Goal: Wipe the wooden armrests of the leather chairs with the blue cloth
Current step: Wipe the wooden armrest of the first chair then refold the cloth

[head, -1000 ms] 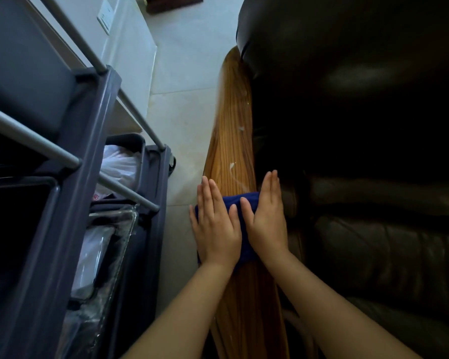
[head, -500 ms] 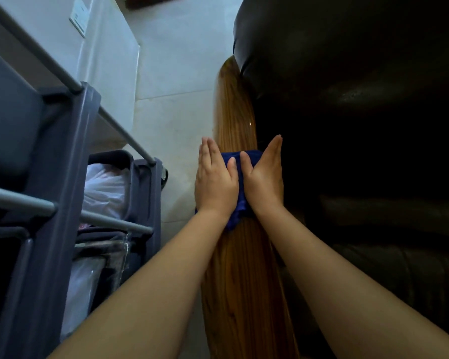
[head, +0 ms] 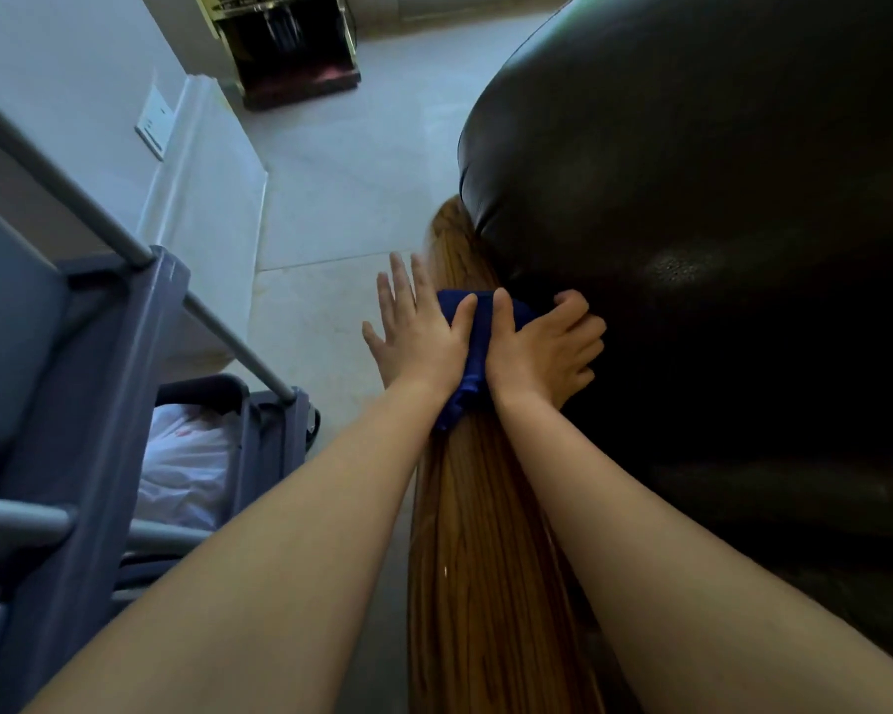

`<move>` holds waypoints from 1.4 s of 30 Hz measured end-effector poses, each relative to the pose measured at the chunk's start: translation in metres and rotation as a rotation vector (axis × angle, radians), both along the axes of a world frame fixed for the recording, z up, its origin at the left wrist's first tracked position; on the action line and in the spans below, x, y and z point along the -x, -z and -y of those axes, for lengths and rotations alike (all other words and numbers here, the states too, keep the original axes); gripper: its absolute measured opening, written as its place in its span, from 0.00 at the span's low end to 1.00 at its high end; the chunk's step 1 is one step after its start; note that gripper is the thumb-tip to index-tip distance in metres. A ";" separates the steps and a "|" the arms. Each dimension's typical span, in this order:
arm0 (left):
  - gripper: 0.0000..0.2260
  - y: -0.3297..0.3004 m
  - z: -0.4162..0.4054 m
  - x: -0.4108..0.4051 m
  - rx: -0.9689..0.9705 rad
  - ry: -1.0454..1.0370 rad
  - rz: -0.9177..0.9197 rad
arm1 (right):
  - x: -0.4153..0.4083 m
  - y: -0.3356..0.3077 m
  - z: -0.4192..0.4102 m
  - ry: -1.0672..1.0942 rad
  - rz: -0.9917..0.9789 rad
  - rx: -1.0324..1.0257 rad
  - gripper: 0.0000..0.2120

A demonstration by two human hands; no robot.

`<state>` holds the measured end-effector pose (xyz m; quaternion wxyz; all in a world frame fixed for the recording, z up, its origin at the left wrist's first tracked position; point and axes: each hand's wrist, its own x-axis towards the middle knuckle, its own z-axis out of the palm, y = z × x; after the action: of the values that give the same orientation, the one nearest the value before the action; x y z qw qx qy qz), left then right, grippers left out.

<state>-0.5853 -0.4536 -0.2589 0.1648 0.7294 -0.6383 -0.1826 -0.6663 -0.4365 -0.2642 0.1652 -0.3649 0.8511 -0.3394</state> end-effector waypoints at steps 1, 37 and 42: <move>0.29 -0.002 -0.007 -0.004 0.066 -0.018 -0.052 | 0.006 0.000 -0.006 -0.043 -0.007 0.021 0.25; 0.10 -0.186 -0.120 0.003 -0.033 0.035 -0.659 | 0.139 -0.184 -0.095 -0.763 0.131 0.038 0.03; 0.10 -0.248 -0.182 0.022 -0.044 0.097 -0.650 | 0.169 -0.260 -0.145 -0.829 0.116 0.049 0.03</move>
<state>-0.6077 -0.2715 -0.0112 0.3355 0.6050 -0.5822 -0.4273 -0.8353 -0.2915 -0.0043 0.3266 -0.6609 0.6130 -0.2843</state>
